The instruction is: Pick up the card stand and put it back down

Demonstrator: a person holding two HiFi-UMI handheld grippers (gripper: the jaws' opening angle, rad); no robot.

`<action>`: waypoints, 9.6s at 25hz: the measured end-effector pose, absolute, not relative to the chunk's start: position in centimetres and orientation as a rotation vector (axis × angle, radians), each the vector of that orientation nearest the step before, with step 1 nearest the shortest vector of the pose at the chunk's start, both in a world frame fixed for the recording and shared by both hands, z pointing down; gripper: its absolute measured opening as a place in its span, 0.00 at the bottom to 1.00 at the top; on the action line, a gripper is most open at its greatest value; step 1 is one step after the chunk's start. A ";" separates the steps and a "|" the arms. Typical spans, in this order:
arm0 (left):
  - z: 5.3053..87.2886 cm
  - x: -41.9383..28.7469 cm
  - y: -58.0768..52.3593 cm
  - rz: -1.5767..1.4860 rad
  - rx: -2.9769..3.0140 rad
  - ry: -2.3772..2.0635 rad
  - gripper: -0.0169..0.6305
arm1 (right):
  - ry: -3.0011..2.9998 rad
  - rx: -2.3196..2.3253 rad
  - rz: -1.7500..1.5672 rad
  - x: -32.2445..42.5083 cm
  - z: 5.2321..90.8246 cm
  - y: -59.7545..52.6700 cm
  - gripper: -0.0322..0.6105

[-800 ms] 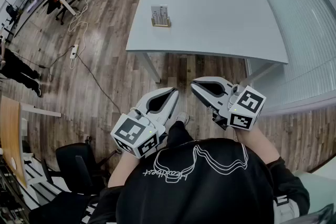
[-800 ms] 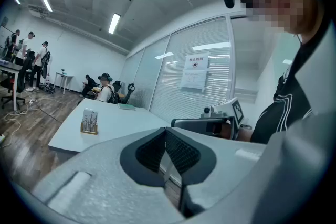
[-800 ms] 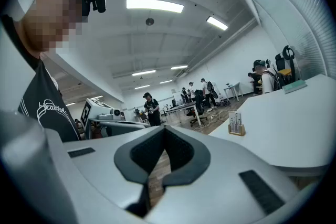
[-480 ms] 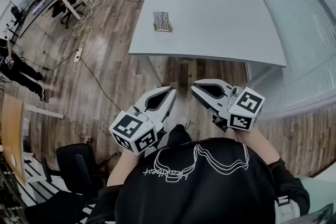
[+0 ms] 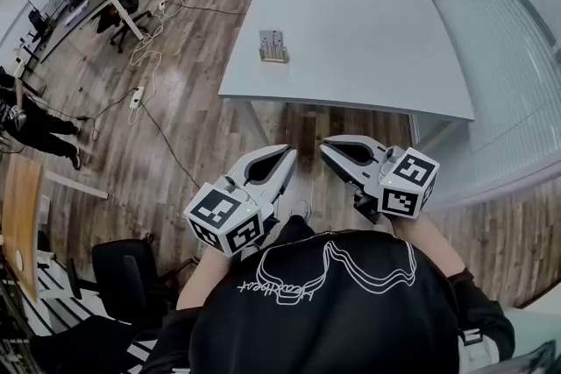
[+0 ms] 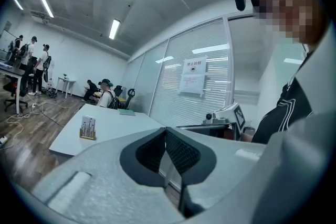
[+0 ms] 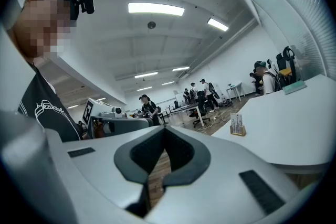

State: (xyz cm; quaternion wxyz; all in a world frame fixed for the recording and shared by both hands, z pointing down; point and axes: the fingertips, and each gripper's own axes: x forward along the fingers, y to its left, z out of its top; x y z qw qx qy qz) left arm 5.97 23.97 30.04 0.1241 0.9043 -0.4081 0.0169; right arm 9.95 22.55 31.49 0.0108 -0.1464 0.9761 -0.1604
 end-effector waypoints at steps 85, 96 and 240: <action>56.7 -13.4 -24.6 0.561 2.254 -1.146 0.21 | 3.334 -0.905 -0.927 -4.6 57.0 -23.8 0.30; 57.7 -13.4 -25.7 0.560 2.244 -1.125 0.21 | 3.327 -1.000 -0.960 -5.3 58.1 -24.8 0.30; 56.6 -9.0 -25.6 0.514 2.195 -1.138 0.17 | 3.281 -1.155 -0.885 -1.0 57.6 -26.5 0.23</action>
